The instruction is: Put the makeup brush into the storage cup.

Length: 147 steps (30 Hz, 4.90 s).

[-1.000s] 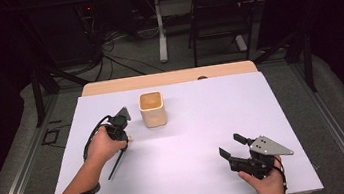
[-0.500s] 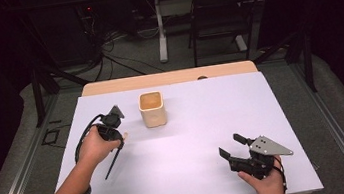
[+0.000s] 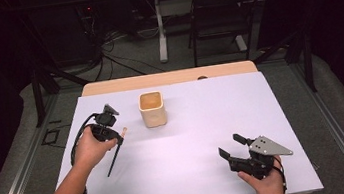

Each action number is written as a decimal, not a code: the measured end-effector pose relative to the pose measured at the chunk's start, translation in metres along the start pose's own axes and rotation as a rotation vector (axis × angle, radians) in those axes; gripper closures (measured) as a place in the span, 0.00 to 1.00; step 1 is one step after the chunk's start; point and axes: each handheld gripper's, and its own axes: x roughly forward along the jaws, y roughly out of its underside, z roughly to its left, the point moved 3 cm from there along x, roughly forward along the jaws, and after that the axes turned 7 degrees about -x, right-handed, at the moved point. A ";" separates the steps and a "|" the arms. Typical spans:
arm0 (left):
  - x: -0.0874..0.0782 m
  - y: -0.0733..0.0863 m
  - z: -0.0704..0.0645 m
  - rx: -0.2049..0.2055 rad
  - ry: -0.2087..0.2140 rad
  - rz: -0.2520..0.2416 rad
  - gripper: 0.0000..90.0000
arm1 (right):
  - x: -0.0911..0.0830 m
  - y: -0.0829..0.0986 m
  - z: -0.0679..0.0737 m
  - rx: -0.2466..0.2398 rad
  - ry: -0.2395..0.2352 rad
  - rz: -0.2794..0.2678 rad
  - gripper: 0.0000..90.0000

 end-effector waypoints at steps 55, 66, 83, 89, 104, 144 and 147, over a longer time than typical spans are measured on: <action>-0.045 0.031 -0.026 0.035 0.246 -0.577 0.93 | 0.003 0.001 0.002 -0.001 -0.009 0.008 0.31; -0.048 0.036 -0.030 0.006 0.314 -0.661 0.93 | 0.006 0.000 0.004 0.009 -0.020 0.008 0.32; -0.051 0.042 -0.038 -0.043 0.423 -0.752 0.93 | 0.010 -0.005 0.012 -0.013 -0.039 0.031 0.35; -0.054 0.040 -0.043 -0.055 0.444 -0.781 0.93 | 0.015 -0.014 0.017 -0.041 -0.057 0.044 0.38; -0.060 0.033 -0.051 -0.041 0.464 -0.803 0.93 | 0.043 -0.051 0.023 -0.010 -0.131 0.102 0.52; -0.059 0.025 -0.100 -0.020 0.512 -0.829 0.93 | 0.063 -0.098 0.020 0.090 -0.286 0.070 0.73; -0.059 0.024 -0.105 -0.015 0.519 -0.831 0.93 | 0.064 -0.097 0.024 0.108 -0.308 0.072 0.73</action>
